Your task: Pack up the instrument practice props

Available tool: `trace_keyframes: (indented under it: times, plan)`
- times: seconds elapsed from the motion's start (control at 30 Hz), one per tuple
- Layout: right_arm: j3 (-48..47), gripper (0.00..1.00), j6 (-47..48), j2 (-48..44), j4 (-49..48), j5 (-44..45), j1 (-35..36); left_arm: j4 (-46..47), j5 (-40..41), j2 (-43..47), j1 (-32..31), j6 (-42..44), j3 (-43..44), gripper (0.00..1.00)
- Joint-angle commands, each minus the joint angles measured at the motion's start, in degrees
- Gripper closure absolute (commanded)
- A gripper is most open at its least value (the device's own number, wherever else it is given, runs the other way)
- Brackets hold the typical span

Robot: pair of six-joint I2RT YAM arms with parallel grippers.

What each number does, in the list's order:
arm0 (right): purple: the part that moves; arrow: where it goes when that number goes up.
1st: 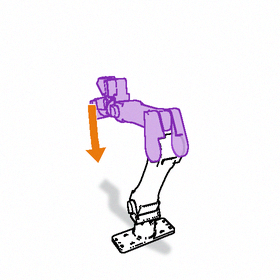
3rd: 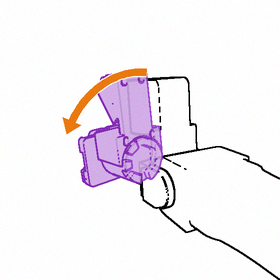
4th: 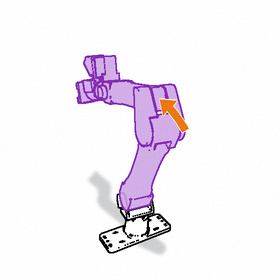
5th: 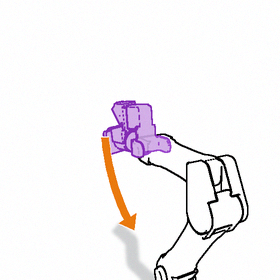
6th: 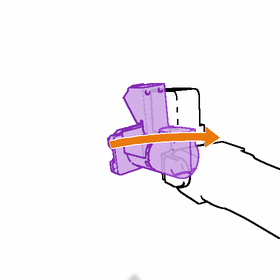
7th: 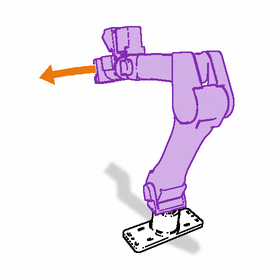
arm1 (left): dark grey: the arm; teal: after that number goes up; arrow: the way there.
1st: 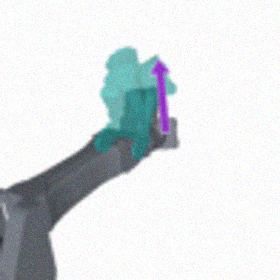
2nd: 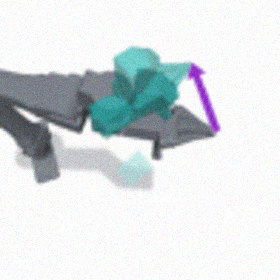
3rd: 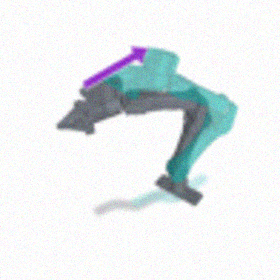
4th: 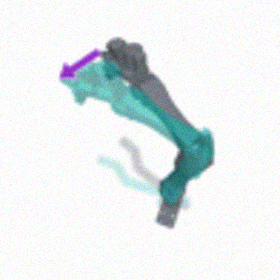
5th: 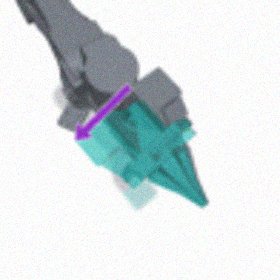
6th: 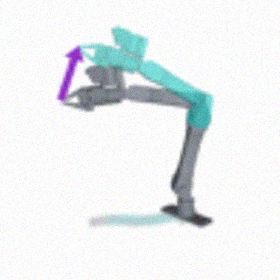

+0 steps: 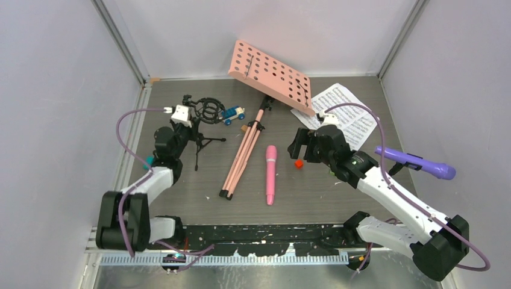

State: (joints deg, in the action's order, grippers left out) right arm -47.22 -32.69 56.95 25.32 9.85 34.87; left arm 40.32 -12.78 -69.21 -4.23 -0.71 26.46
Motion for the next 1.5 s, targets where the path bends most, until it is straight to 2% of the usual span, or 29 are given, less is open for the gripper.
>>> trace_keyframes:
  times: [0.0, 0.17, 0.3, 0.37, 0.4, 0.47, 0.57, 0.67, 0.77, 0.83, 1.0, 1.1, 1.23, 1.3, 1.4, 1.47]
  plan:
    - [-0.71, 0.06, 2.18, 1.38, -2.34, -0.66, -0.07, 15.60, 2.87, -8.73, 0.25, 4.63, 6.82, 1.00]
    - [-1.54, 0.06, 2.84, 2.58, -2.43, -1.18, -0.07, 24.03, 2.18, -21.01, 2.48, 1.21, 13.40, 1.00]
    - [-2.06, 0.06, 3.98, 2.86, -1.71, -1.28, -0.07, 23.86, -5.15, -27.25, 6.65, -3.66, 19.09, 1.00]
    - [-2.13, 0.05, 4.38, 2.54, -1.24, -0.65, -0.11, 23.75, -7.74, -28.68, 7.72, -5.31, 20.00, 0.95]
    - [-2.17, 0.05, 4.58, 2.31, -1.05, -0.49, -0.07, 23.76, -8.09, -28.94, 7.88, -5.43, 19.92, 0.89]
    - [-2.30, 0.04, 4.81, 1.95, -0.57, -0.40, -0.11, 23.38, -7.45, -28.48, 7.93, -5.28, 19.36, 0.69]
    - [-2.56, 0.02, 4.83, 1.45, -0.13, -0.71, -0.07, 21.44, -6.71, -26.58, 7.88, -4.63, 18.38, 0.46]
    - [-3.05, 0.01, 4.74, 0.79, 0.52, -0.84, -0.07, 17.73, -6.44, -23.54, 7.92, -3.83, 17.65, 0.39]
    - [-4.05, 0.00, 4.75, -0.04, 2.00, -0.55, -0.07, 12.42, -6.21, -19.55, 7.92, -4.05, 16.85, 0.26]
    - [-5.51, 0.00, 4.78, -0.40, 3.88, -0.02, -0.15, 9.75, -5.06, -15.86, 7.92, -5.04, 15.04, 0.22]
    - [-9.73, 0.00, 2.95, -0.06, 10.52, 2.13, -0.20, 7.14, 1.89, -1.96, 7.94, -11.83, 4.10, 0.15]
    - [-12.60, 0.00, 0.25, 0.78, 16.51, 5.27, -0.16, -3.23, 5.08, 8.56, 6.49, -16.16, 2.01, 0.01]
    - [-15.17, 0.00, -1.87, 2.27, 21.45, 8.55, -0.16, -25.96, 8.82, 17.68, 4.72, -23.07, 5.42, 0.00]
    - [-16.16, 0.00, -3.48, 2.54, 22.94, 9.87, -0.16, -33.16, 7.46, 20.69, 4.71, -25.74, 6.85, 0.00]
    - [-17.99, 0.00, -5.72, 2.14, 24.66, 12.02, -0.17, -39.12, 5.31, 24.78, 3.06, -30.22, 7.44, 0.00]
    - [-18.61, 0.00, -5.78, 1.29, 24.82, 12.35, -0.16, -38.69, 1.63, 27.38, 3.08, -33.38, 6.25, 0.00]
